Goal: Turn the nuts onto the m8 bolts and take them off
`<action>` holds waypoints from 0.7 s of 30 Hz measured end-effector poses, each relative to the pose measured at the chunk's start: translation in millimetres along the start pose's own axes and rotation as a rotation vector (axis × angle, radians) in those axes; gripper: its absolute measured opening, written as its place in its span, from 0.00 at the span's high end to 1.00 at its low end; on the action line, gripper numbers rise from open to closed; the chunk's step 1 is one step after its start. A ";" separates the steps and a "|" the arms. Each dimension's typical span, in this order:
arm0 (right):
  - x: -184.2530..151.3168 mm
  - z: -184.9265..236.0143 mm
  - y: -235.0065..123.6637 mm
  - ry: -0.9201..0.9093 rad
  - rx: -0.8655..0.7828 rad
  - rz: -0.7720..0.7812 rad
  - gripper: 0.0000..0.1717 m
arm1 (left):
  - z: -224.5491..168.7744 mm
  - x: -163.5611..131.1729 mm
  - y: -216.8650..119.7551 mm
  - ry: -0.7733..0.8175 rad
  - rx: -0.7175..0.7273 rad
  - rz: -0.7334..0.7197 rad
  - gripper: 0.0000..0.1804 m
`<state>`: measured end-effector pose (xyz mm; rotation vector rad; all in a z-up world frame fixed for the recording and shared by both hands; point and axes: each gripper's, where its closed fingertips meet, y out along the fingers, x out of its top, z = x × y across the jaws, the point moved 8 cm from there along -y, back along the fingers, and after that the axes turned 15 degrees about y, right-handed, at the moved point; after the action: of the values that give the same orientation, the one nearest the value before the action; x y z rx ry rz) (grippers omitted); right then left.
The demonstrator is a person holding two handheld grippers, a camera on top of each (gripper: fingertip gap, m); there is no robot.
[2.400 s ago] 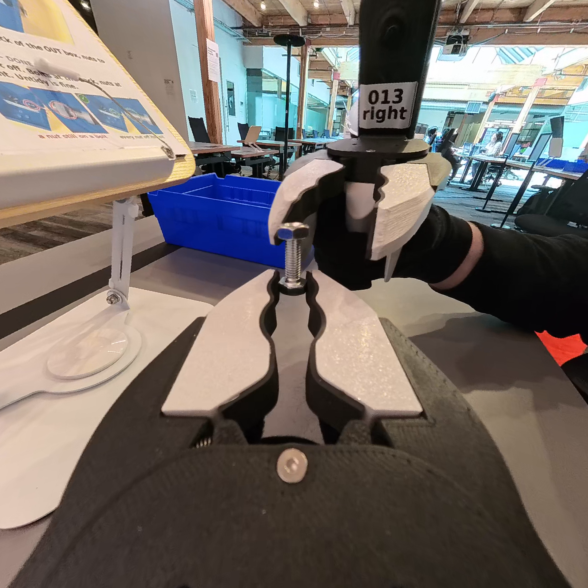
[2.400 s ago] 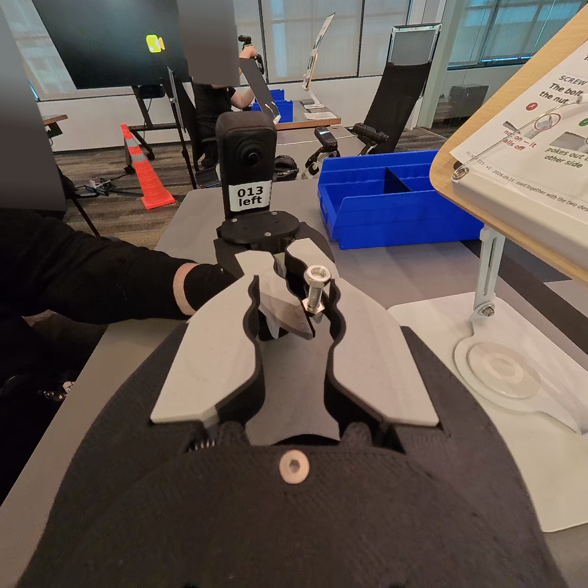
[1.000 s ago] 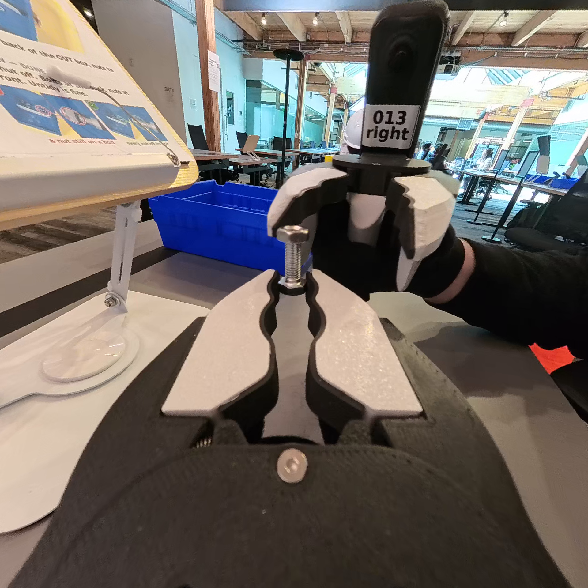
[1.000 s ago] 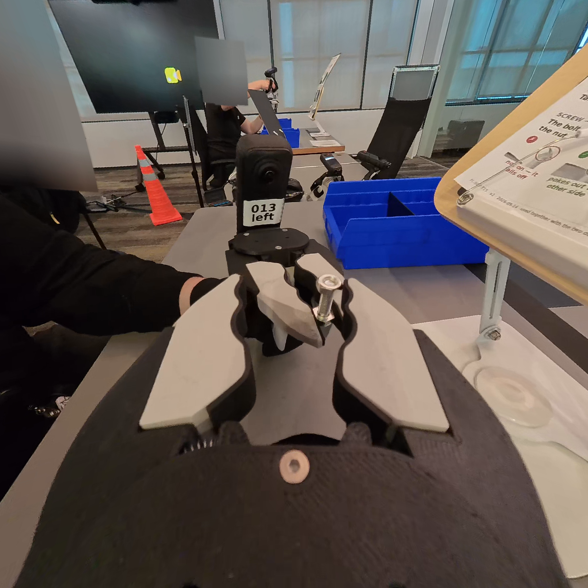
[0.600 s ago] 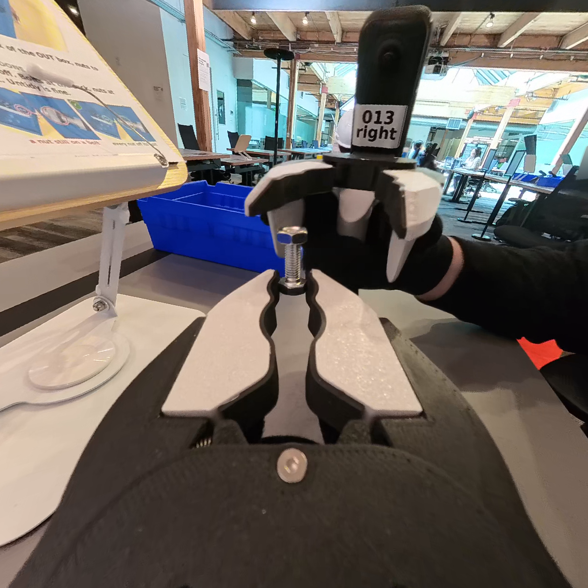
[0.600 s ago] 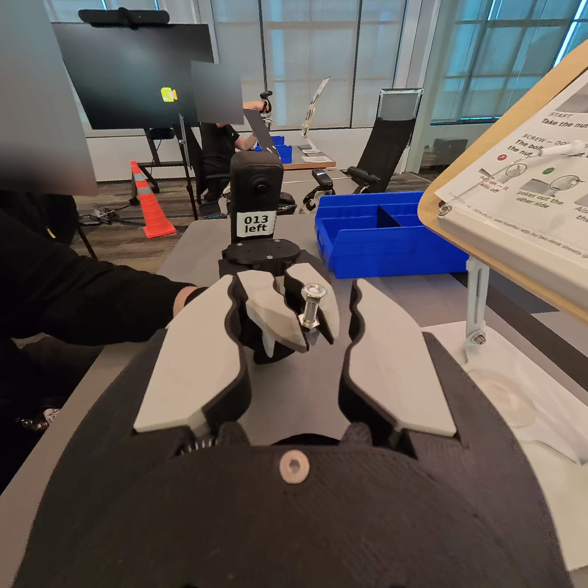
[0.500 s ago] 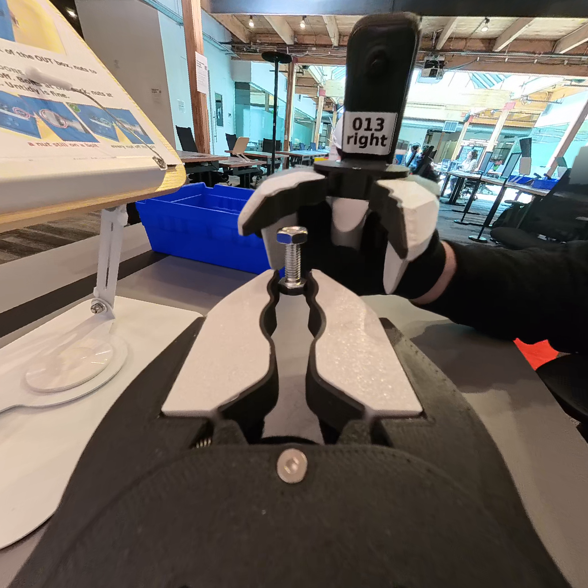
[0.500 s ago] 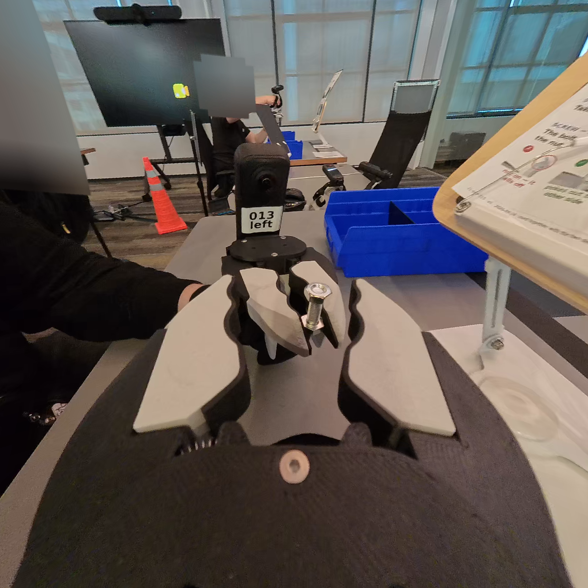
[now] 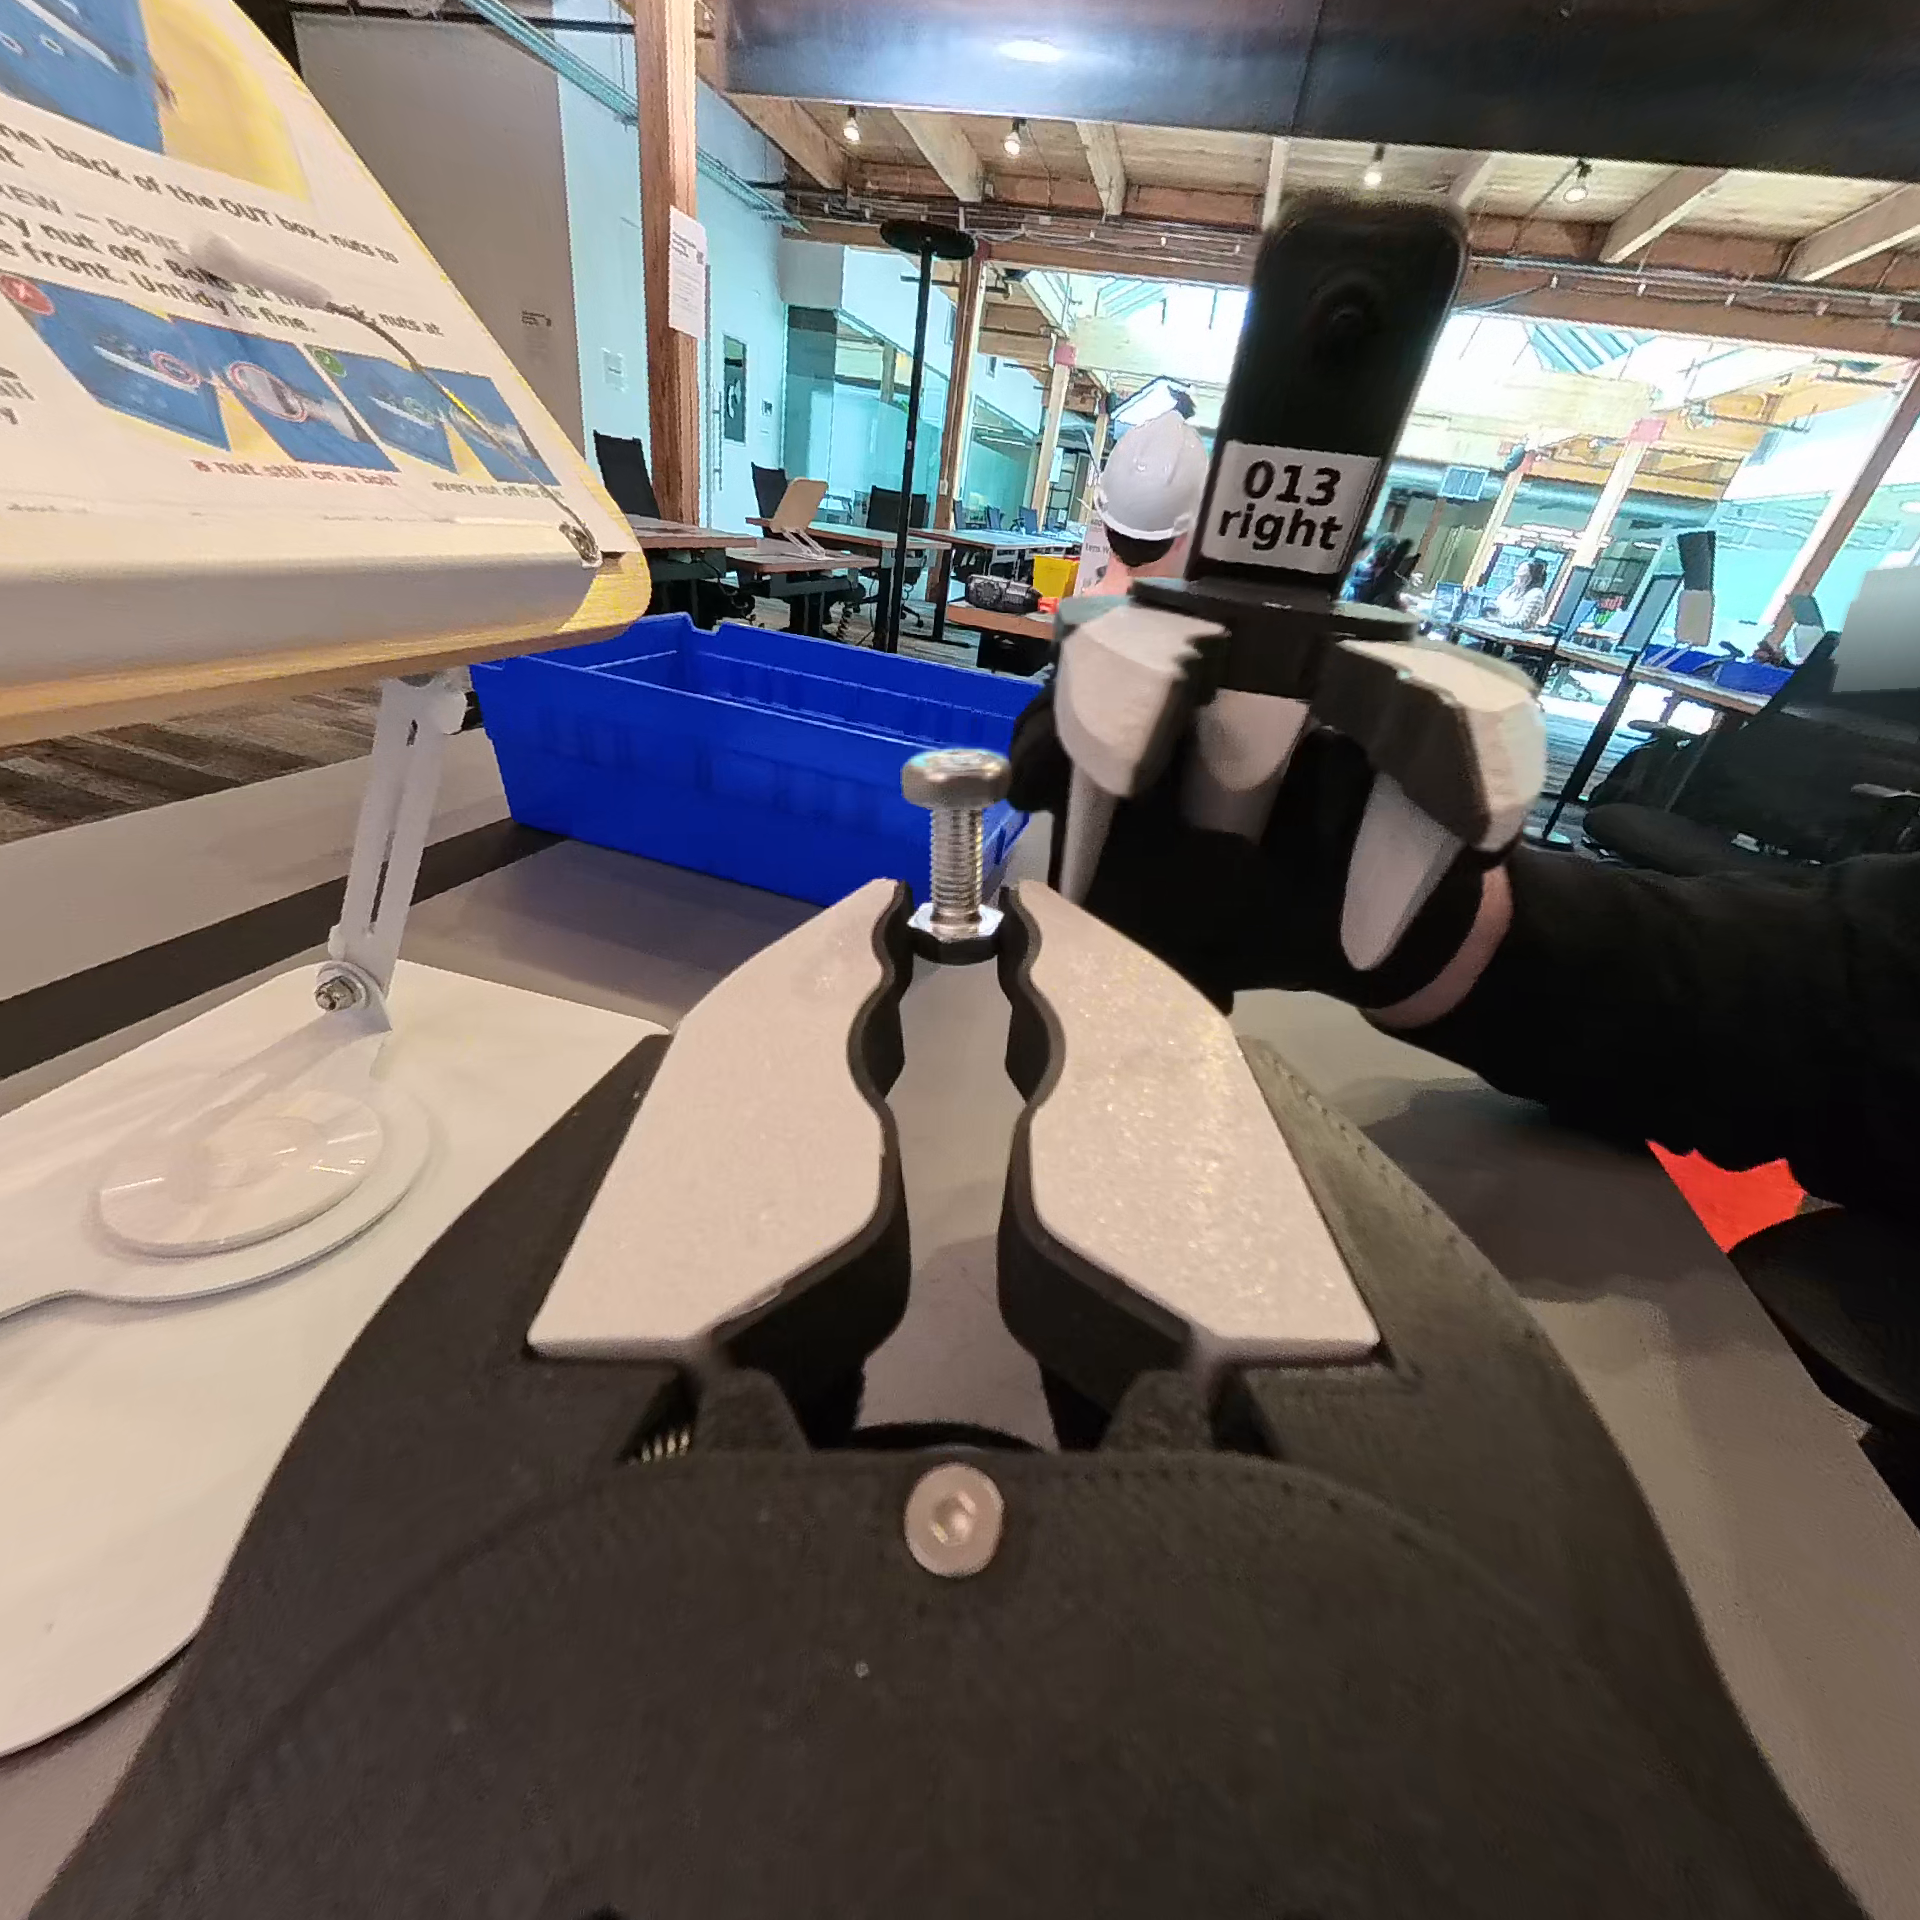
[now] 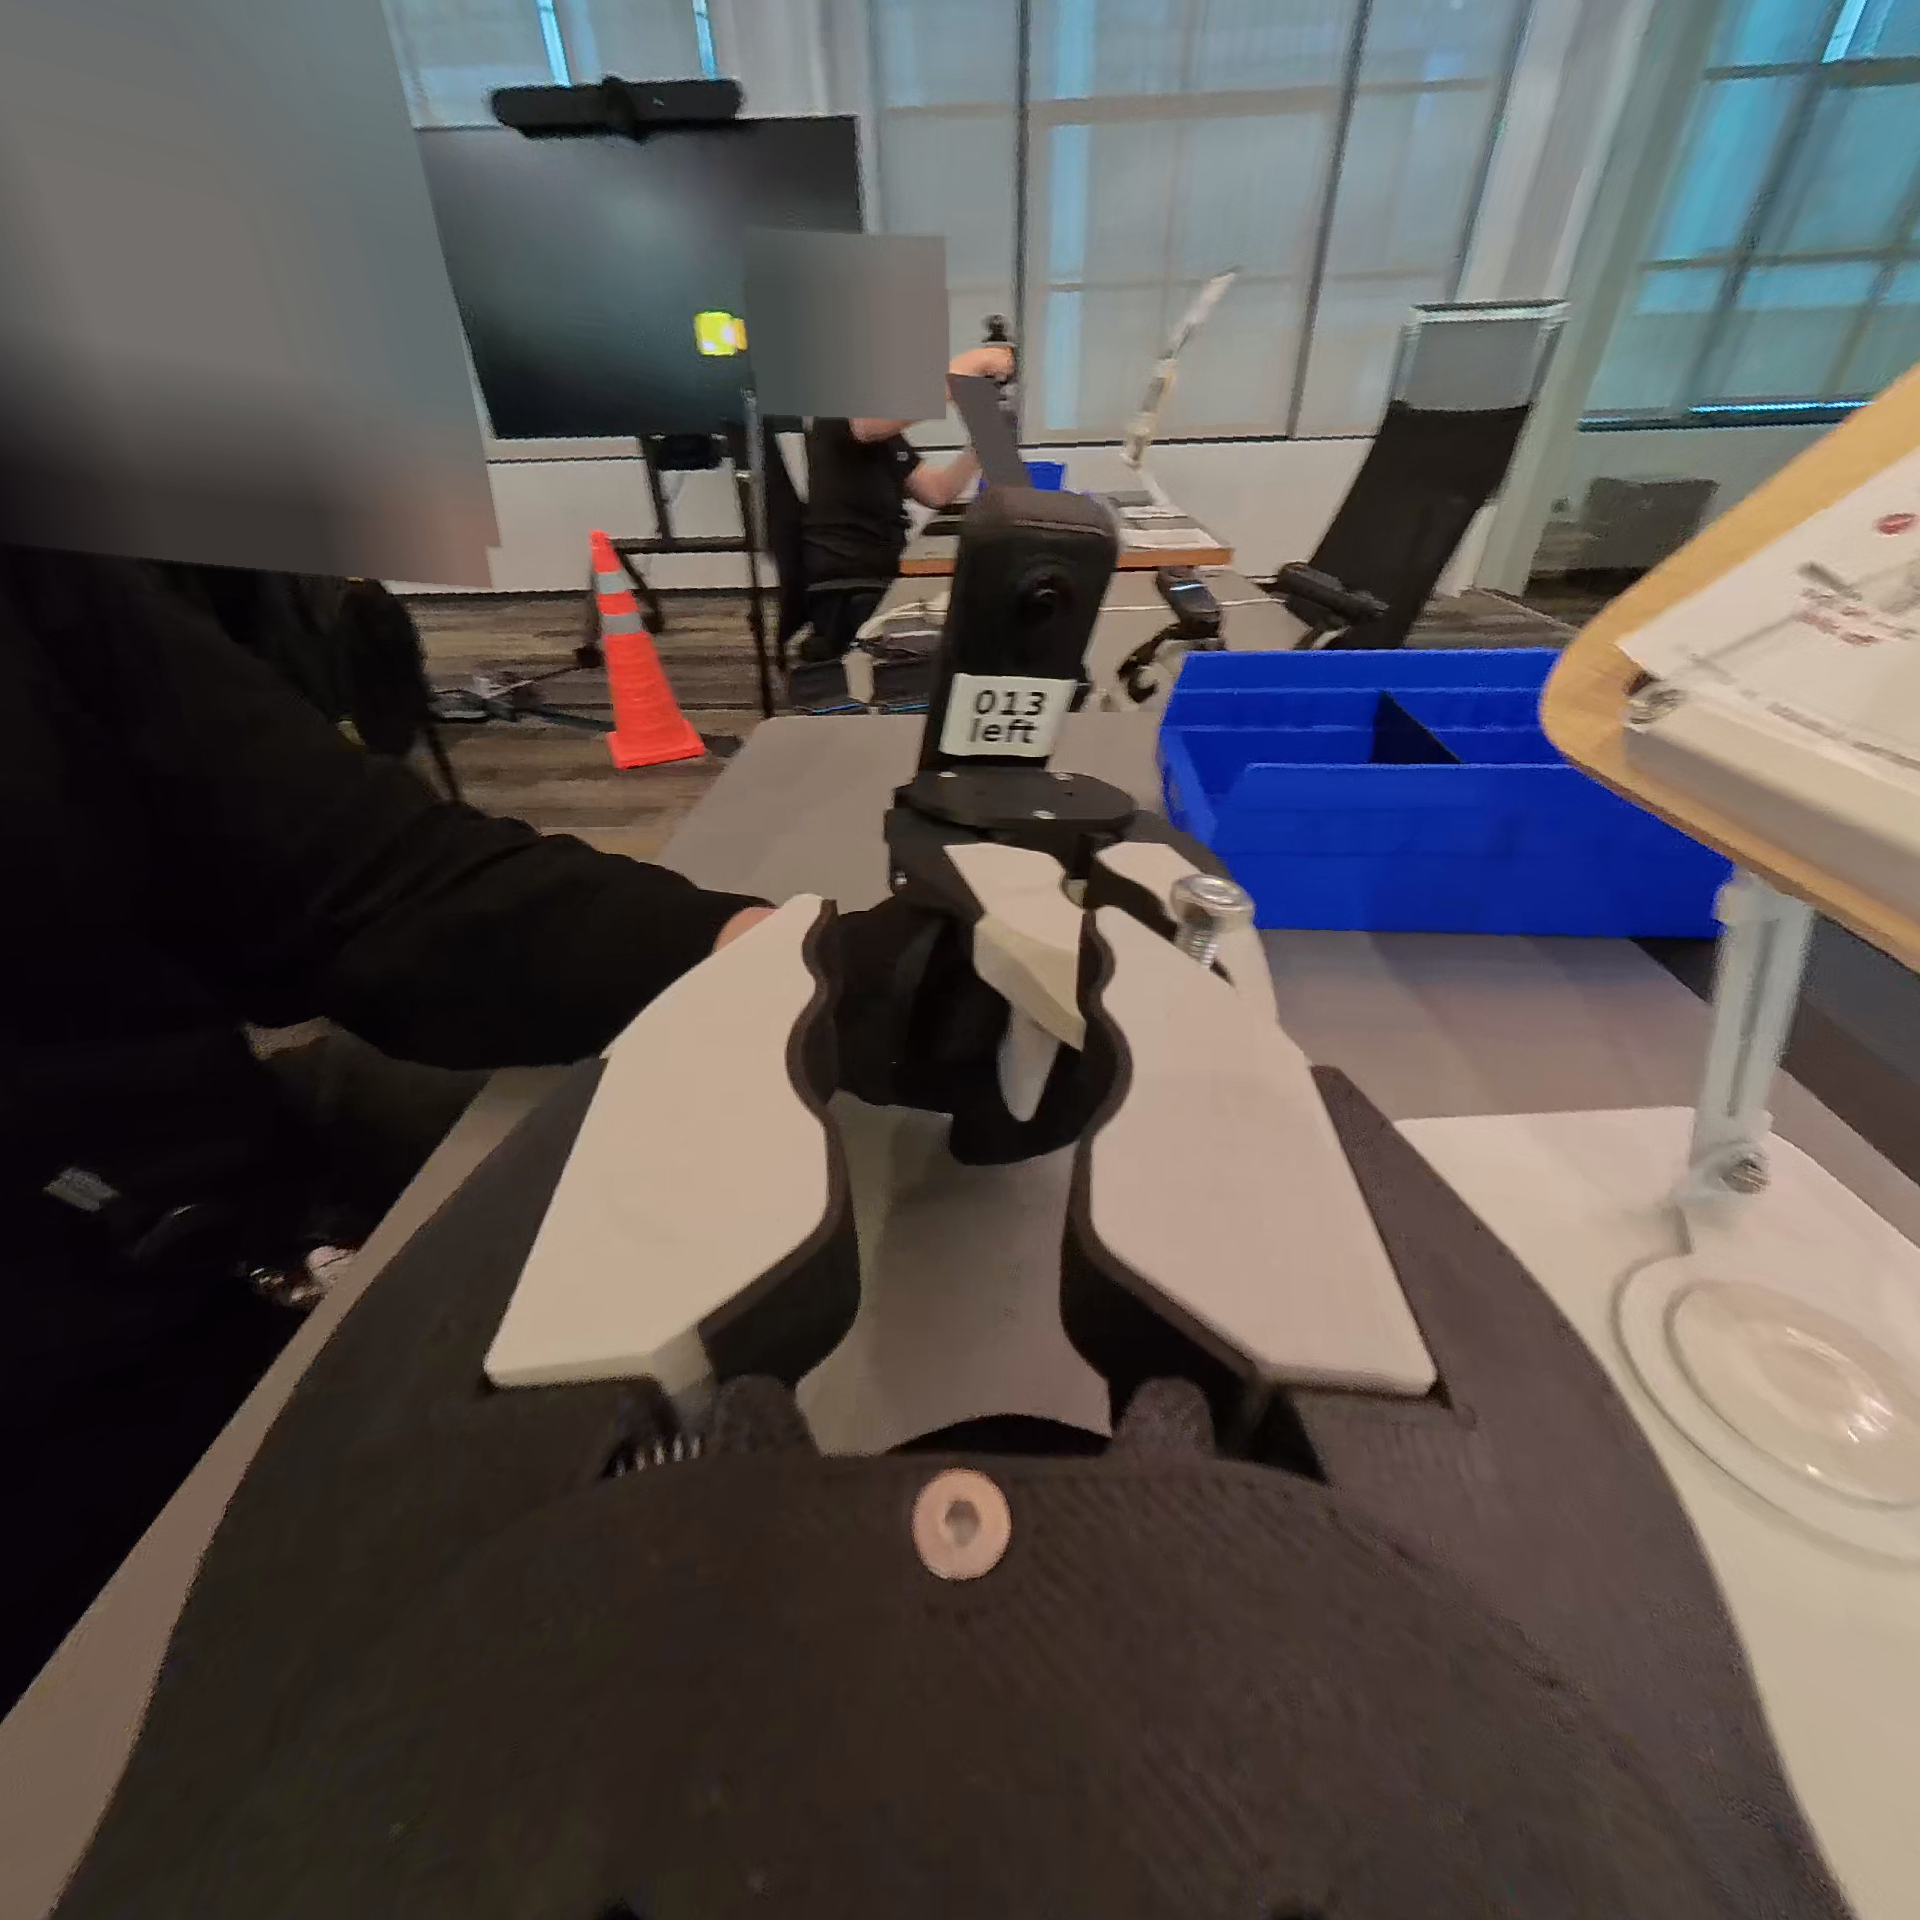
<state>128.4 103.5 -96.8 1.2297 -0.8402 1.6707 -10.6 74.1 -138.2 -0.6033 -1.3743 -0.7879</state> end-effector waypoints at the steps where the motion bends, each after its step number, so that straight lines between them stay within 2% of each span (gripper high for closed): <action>1: 1.4 -1.9 -1.6 -0.002 -0.039 -0.014 0.70 | -0.6 0.1 0.5 0.000 -0.005 -0.001 0.91; 5: 7.1 -14.6 1.5 0.015 -0.093 -0.062 0.55 | -5.2 -0.8 4.7 0.008 -0.028 0.007 0.91; 6: 6.2 -17.3 5.8 0.015 -0.087 -0.054 0.54 | -5.9 -0.5 5.3 0.009 -0.031 0.006 0.91; 11: -0.3 -20.9 26.7 0.016 -0.041 -0.002 0.54 | -4.0 0.0 3.3 0.005 -0.022 0.002 0.91; 16: -0.3 -12.9 17.8 0.010 -0.038 -0.011 0.55 | 2.3 0.5 -1.9 -0.029 0.003 -0.024 0.91; 17: -0.5 -7.8 12.3 0.006 -0.018 -0.009 0.59 | 3.6 0.8 -3.2 -0.036 0.008 -0.030 0.91; 18: -1.9 3.4 6.0 -0.005 0.072 0.002 0.77 | 5.5 0.7 -4.6 -0.046 0.015 -0.034 0.91; 19: -2.2 12.4 1.1 -0.013 0.115 -0.002 0.82 | 6.7 0.9 -5.8 -0.054 0.017 -0.042 0.91; 21: -1.8 13.2 -4.8 -0.015 0.035 -0.007 0.75 | 6.6 1.5 -6.3 -0.049 0.017 -0.042 0.91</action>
<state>138.0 93.3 -94.7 1.2690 -0.8181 1.6784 -19.7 75.1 -136.4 -0.5853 -1.4412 -0.7989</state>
